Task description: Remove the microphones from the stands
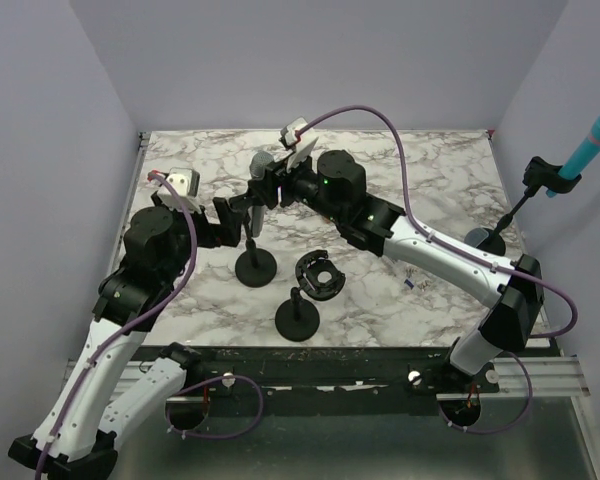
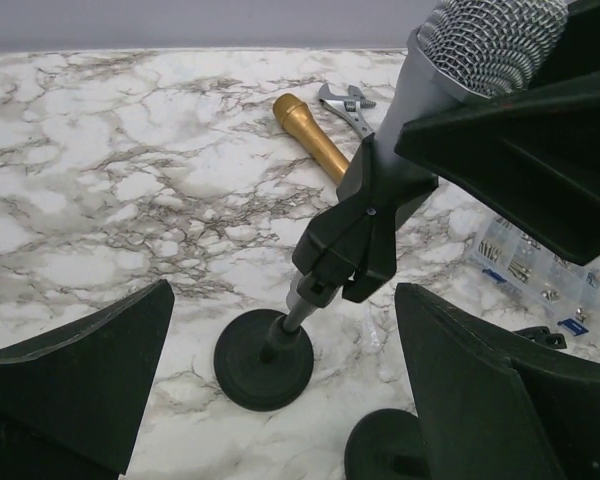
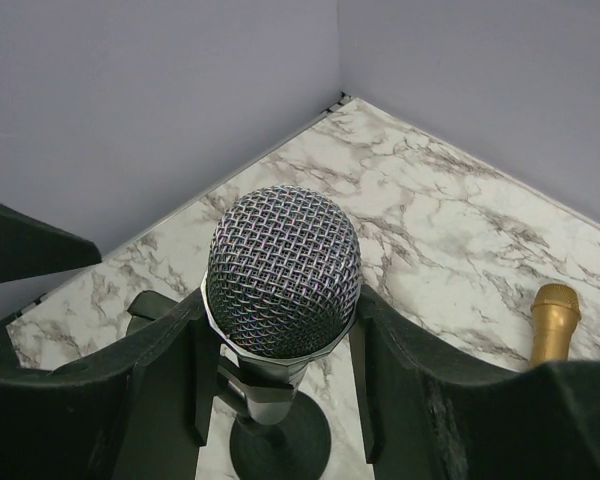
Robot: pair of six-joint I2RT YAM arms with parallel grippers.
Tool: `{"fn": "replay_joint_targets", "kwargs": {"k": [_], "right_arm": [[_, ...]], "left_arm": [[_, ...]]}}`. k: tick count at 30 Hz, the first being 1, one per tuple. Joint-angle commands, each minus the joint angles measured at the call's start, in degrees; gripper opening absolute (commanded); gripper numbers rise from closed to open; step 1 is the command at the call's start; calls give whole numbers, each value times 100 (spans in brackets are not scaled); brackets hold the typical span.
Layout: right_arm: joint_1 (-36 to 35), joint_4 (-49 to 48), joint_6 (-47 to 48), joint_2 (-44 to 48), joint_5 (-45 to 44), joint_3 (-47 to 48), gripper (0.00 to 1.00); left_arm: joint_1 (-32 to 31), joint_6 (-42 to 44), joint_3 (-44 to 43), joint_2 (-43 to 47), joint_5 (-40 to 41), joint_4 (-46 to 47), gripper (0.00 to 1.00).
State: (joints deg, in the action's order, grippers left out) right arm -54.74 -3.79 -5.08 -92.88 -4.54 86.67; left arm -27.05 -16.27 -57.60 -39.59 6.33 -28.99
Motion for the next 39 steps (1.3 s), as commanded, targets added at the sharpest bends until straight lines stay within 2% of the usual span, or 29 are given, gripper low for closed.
{"fn": "replay_joint_targets", "kwargs": {"k": [1,6,12,21,23,24,25,26,27,35,37,39], "right_arm": [[2,115,-202,109,416,-98,1],[27,155,-252,39,539,-23,1],[29,142,-333,-45,694,62,1],[29,221,-377,-122,743,213,1],[34,212,-385,-123,744,213,1],[30,209,-393,-132,748,217,1],[29,221,-401,-132,752,226,1],[27,221,-408,-142,764,243,1],[29,221,-419,-150,777,245,1],[34,247,-523,-232,782,486,1],[33,267,-558,-281,574,621,1],[33,346,-603,-347,-23,811,1]], "left_arm": [[435,110,-64,-267,-935,497,91],[437,192,-58,-455,-1507,629,87],[437,362,-44,-545,-1521,702,89],[437,514,-51,-781,-1628,560,75],[437,591,-71,-787,-1573,523,64],[437,632,-96,-814,-1561,492,53],[437,688,-118,-829,-1550,448,39],[437,712,-165,-864,-1501,377,14],[437,673,-176,-874,-1338,323,0],[428,676,-67,-638,-1012,-32,0],[427,670,-62,-556,-977,-147,0],[428,669,-94,-444,-974,-280,0]]}}
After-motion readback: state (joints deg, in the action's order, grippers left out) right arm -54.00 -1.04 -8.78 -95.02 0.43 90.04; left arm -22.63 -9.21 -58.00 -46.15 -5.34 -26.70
